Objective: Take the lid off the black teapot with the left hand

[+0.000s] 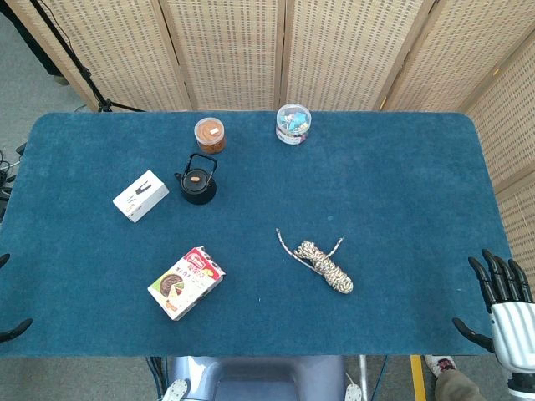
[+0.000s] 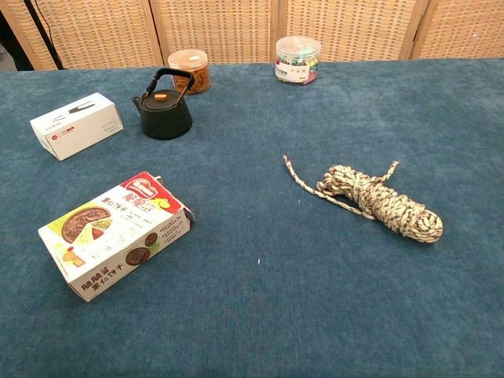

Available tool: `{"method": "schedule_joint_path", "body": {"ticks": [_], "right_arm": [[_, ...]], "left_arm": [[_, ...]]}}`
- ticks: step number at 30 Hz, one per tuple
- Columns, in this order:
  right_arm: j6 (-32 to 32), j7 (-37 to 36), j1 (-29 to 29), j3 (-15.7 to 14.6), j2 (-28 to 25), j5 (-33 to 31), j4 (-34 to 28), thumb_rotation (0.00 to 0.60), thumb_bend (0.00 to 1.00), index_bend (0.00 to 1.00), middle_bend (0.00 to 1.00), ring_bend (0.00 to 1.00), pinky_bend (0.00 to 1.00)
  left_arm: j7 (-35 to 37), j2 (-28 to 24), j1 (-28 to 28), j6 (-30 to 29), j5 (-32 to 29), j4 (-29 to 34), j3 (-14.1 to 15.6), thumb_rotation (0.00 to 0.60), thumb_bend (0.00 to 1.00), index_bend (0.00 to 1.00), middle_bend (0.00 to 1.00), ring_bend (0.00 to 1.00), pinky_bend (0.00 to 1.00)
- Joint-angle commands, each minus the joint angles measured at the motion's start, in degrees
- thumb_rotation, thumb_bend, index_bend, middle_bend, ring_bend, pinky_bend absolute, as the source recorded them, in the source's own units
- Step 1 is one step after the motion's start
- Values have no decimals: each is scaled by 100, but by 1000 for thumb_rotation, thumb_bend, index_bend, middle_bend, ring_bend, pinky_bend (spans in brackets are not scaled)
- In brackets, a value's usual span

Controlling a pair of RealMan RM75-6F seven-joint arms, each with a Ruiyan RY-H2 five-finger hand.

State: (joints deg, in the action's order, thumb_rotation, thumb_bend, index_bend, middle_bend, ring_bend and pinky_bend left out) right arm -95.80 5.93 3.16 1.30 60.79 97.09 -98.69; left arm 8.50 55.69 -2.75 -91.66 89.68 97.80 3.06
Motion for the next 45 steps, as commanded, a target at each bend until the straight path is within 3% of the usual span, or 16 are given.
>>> {"method": "schedule_joint_path", "body": {"ticks": [1,19,24,28,33,37,45], "right_arm": [[-28,0,12,-10,-2,25,5,600,0,0,0,0,0],[-12,-44,0,5,-24,-31,-8,600,0,0,0,0,0],[-12,-83,-5,6,-45,-30,-15,600,0,0,0,0,0],[13,-134,-20,10,-61,-50,-5,600,0,0,0,0,0],[119,-166,-62,39,-65,-172,14,600,0,0,0,0,0],[196,-135,-97,72,-74,-269,-32,600,0,0,0,0,0],[231,-40,-116,118,-63,-377,-79,600,0,0,0,0,0]], "left_arm": [[2,2,-25,-13,39,-7,21,600,40,0,0,0,0],[-39,-9,-14,94,44,-78,-8,600,44,0,0,0,0],[263,41,98,122,171,-264,-75,600,84,0,0,0,0],[436,141,340,297,78,-404,-289,600,133,0,0,0,0],[536,116,900,987,-224,-345,-626,600,178,0,0,0,0],[94,270,1546,1561,-523,-400,-1068,600,248,0,0,0,0],[-357,548,2546,2712,-1065,-439,-1527,600,334,63,0,0,0]]}}
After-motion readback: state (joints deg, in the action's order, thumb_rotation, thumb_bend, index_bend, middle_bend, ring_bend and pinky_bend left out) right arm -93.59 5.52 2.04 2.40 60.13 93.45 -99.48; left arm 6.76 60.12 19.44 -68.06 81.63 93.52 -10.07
